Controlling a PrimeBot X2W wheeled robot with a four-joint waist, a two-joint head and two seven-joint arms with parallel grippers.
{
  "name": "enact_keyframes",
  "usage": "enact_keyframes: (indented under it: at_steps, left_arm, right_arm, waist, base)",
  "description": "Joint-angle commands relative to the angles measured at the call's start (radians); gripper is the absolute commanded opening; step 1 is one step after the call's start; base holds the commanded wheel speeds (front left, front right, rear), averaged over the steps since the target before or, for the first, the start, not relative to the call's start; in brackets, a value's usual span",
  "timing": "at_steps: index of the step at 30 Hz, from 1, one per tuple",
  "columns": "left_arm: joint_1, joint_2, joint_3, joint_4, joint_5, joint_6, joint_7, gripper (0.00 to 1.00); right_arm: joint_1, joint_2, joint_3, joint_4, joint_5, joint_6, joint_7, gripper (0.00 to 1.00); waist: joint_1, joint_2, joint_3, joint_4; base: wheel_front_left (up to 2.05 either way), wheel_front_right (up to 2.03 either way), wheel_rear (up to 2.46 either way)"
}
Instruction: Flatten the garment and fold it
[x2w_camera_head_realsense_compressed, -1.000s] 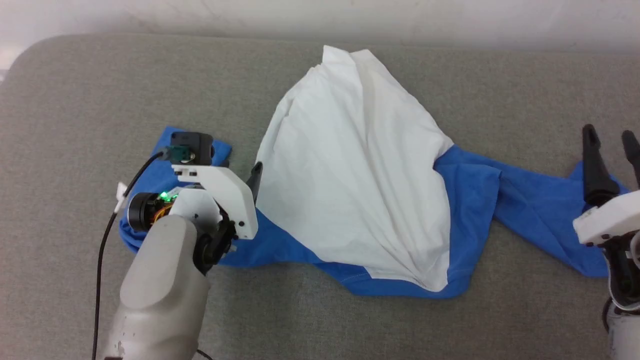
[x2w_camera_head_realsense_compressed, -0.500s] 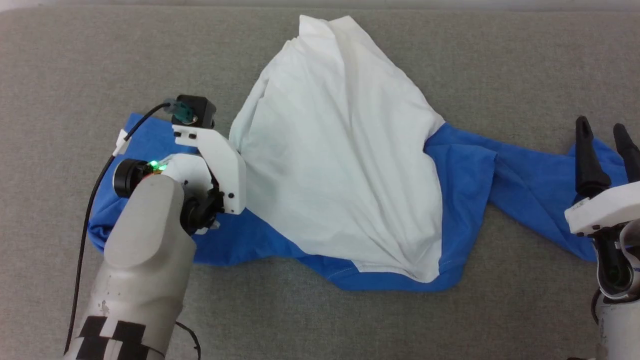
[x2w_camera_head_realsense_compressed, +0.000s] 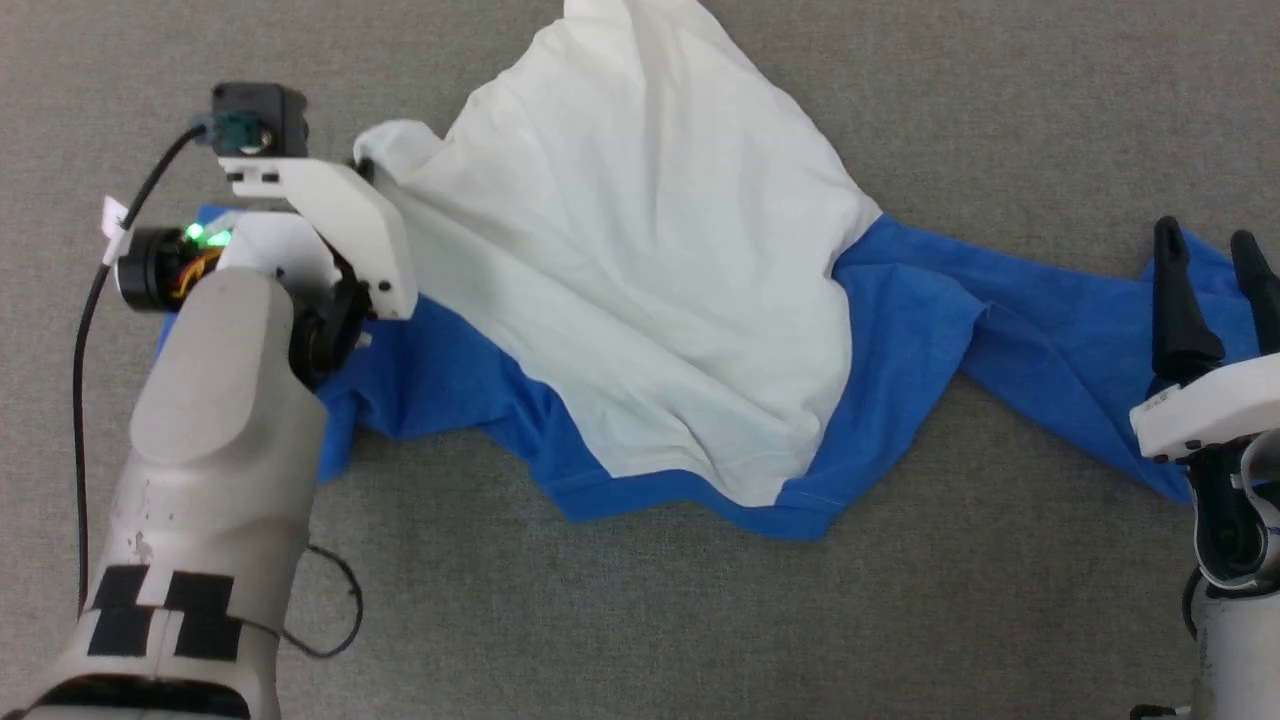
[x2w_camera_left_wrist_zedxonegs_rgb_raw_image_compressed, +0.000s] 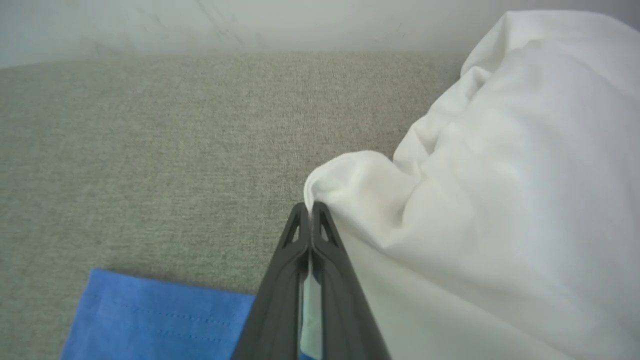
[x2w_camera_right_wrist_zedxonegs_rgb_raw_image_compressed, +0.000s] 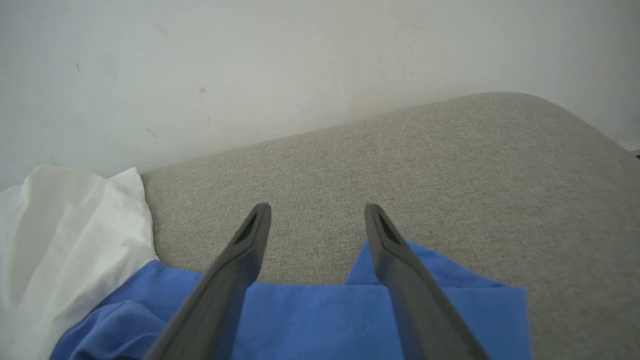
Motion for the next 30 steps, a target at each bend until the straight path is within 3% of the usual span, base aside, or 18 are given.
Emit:
enact_keyframes:
  at_steps: [1, 7, 9, 14, 20, 24, 30]
  left_arm:
    - [-0.024, 0.004, 0.005, 0.005, 0.006, 0.008, -0.019, 0.00]
    - [-0.072, -0.006, -0.005, 0.046, 0.004, -0.020, -0.122, 0.00]
    - [-0.075, -0.013, -0.008, 0.068, -0.001, -0.029, -0.138, 1.00]
    - [-0.060, -0.020, 0.029, 0.082, -0.052, -0.046, -0.203, 1.00]
    - [0.059, 0.001, 0.116, -0.055, -0.125, -0.031, -0.305, 1.00]
    - [0.201, 0.017, 0.138, -0.187, -0.147, 0.004, -0.246, 1.00]
    - [0.435, 0.053, 0.176, -0.394, -0.179, 0.101, -0.044, 1.00]
  right_arm:
    - [-0.016, 0.003, 0.004, -0.004, -0.007, -0.001, 0.004, 1.00]
    - [-0.017, 0.003, 0.026, -0.005, -0.009, -0.001, 0.012, 1.00]
    - [-0.016, 0.003, 0.036, -0.002, -0.005, -0.001, 0.014, 1.00]
    - [-0.001, 0.003, 0.049, 0.014, 0.004, -0.001, 0.013, 1.00]
    - [0.031, 0.003, 0.054, 0.052, 0.028, -0.001, -0.004, 1.00]
    - [0.051, 0.003, 0.055, 0.077, 0.040, -0.001, -0.016, 1.00]
    - [0.052, 0.003, 0.067, 0.103, 0.056, -0.001, -0.033, 1.00]
  waist:
    - [-0.0003, 0.0000, 0.008, 0.000]
    - [-0.0003, 0.0000, 0.017, 0.007]
    - [-0.0003, 0.0000, 0.013, 0.011]
    - [-0.0003, 0.0000, -0.019, 0.028]
    - [-0.0003, 0.0000, -0.080, 0.054]
    - [-0.0003, 0.0000, -0.111, 0.074]
    - [-0.0003, 0.0000, -0.124, 0.082]
  base:
    - [0.00, 0.00, 0.00]
    - [0.00, 0.00, 0.00]
    - [0.00, 0.00, 0.00]
    - [0.00, 0.00, 0.00]
    - [0.00, 0.00, 0.00]
    - [0.00, 0.00, 0.00]
    - [0.00, 0.00, 0.00]
